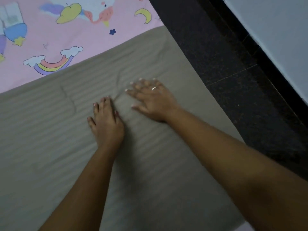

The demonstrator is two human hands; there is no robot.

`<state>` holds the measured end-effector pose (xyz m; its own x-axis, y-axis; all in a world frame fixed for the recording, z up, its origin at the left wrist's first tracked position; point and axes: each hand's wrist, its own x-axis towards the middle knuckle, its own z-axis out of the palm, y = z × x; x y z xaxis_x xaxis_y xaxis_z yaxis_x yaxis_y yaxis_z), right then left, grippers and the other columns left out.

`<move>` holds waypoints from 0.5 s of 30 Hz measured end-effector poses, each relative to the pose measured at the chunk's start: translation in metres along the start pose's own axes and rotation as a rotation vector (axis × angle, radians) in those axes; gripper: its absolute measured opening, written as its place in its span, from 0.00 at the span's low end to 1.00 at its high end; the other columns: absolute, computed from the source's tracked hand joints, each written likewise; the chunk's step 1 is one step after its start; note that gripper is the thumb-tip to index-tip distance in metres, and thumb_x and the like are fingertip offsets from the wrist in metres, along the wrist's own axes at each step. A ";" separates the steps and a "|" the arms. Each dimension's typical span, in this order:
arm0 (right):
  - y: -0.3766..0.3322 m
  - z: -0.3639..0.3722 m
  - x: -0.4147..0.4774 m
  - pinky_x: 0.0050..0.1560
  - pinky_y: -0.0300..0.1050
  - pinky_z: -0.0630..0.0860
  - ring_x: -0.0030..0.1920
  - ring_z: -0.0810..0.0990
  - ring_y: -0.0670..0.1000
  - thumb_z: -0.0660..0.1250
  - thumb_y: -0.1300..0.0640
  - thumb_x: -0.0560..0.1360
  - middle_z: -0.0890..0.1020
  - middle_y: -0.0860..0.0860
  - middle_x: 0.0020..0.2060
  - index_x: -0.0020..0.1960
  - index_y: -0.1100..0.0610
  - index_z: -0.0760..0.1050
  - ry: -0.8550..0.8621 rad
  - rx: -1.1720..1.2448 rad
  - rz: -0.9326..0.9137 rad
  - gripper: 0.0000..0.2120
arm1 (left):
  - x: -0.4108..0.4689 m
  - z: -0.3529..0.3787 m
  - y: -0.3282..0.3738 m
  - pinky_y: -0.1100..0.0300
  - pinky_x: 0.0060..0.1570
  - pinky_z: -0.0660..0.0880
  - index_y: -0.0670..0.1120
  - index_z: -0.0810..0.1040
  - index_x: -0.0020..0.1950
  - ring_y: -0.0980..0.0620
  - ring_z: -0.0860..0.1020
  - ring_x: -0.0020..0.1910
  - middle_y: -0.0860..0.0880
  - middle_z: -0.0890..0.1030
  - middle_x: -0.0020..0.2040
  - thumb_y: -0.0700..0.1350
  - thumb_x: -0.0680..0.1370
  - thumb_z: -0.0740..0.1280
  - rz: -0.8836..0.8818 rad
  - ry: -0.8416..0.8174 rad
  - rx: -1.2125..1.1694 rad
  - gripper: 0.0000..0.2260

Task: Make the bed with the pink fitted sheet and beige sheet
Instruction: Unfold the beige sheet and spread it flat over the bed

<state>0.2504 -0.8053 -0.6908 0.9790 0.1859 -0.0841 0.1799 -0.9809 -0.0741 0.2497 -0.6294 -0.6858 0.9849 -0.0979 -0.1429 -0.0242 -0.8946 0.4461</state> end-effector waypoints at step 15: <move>-0.041 -0.001 0.092 0.74 0.54 0.48 0.77 0.53 0.50 0.48 0.42 0.81 0.56 0.45 0.77 0.77 0.43 0.54 -0.066 0.060 -0.101 0.24 | 0.042 0.008 -0.021 0.48 0.73 0.41 0.46 0.48 0.78 0.50 0.43 0.77 0.50 0.47 0.79 0.54 0.82 0.50 0.004 0.003 0.220 0.27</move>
<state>0.3334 -0.7477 -0.6948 0.9473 0.2891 -0.1383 0.2694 -0.9521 -0.1449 0.2903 -0.6186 -0.7082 0.9852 -0.1006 -0.1391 -0.0644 -0.9678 0.2433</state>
